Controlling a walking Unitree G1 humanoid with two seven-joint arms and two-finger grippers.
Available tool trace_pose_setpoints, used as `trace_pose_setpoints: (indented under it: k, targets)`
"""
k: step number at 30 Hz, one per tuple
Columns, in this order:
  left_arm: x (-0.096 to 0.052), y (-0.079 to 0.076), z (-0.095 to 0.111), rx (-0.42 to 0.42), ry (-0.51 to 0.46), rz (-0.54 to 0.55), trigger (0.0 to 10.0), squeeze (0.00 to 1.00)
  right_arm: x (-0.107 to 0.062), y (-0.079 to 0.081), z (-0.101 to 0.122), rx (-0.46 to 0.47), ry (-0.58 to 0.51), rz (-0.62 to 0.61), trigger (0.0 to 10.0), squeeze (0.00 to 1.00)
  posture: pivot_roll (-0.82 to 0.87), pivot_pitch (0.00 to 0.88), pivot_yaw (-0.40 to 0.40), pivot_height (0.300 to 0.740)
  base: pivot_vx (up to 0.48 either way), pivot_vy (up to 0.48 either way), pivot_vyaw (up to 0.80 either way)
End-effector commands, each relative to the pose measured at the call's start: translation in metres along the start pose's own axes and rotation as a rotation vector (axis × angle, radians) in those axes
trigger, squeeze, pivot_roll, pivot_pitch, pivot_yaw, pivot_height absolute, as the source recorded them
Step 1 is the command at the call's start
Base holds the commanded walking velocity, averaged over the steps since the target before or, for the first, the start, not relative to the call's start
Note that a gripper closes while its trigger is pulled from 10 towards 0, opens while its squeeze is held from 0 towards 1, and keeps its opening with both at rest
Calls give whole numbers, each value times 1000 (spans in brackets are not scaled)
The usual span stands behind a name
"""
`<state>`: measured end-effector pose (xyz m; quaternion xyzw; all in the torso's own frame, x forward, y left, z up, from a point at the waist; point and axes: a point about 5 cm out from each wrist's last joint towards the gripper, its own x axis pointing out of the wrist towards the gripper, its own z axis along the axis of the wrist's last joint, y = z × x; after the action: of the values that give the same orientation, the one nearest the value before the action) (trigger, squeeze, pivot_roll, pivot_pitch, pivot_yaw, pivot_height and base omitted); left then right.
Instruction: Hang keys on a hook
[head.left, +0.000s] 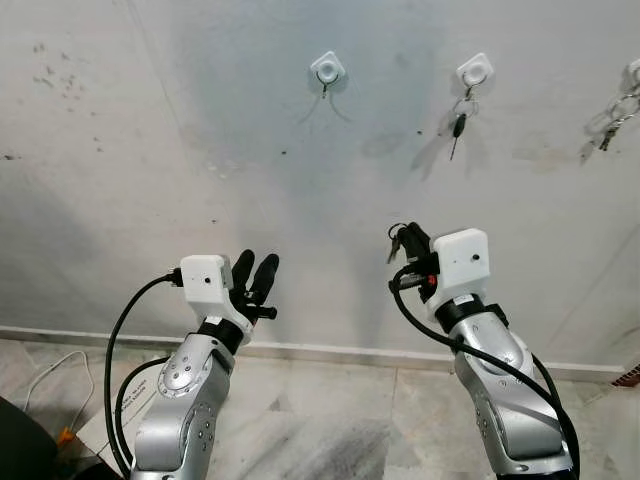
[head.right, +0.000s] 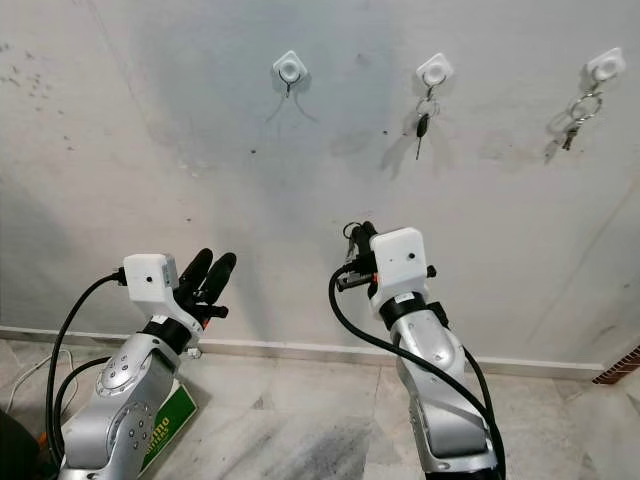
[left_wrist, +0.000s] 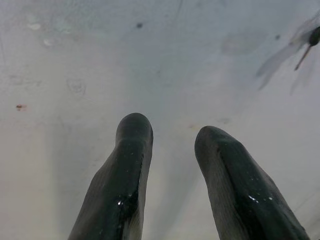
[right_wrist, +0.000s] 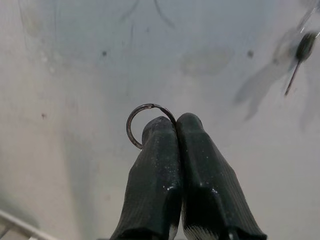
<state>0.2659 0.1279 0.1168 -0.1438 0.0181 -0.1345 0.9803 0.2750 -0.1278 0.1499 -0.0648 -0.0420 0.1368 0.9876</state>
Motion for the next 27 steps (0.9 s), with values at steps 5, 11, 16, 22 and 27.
trace_pose_setpoints:
  k: [5, 11, 16, 22, 27]
  targets:
    - [-19, 6, -3, 22, 22, 11, 10000, 0, -21, -10, -6, -22, 29, -16, 10000, 0, -55, 0, 70, 740, 342, 0, 0]
    - [-25, 8, -5, 28, 38, 11, 10000, 0, -32, -14, -12, -35, 61, -19, 10000, 0, -57, 0, 70, 740, 359, 0, 0]
    - [-28, 10, -6, 36, 50, 11, 10000, 0, -34, -14, -13, -40, 68, -16, 10000, 0, -57, 0, 71, 740, 373, 0, 0]
    - [-32, 11, -7, 41, 60, 11, 10000, 0, -33, -13, -13, -38, 69, -13, 10000, 0, -55, 0, 70, 740, 374, 0, 0]
    - [-33, 11, -7, 42, 64, 14, 10000, 0, -33, -12, -13, -38, 68, 0, 10000, 0, -53, 0, 69, 740, 376, 0, 0]
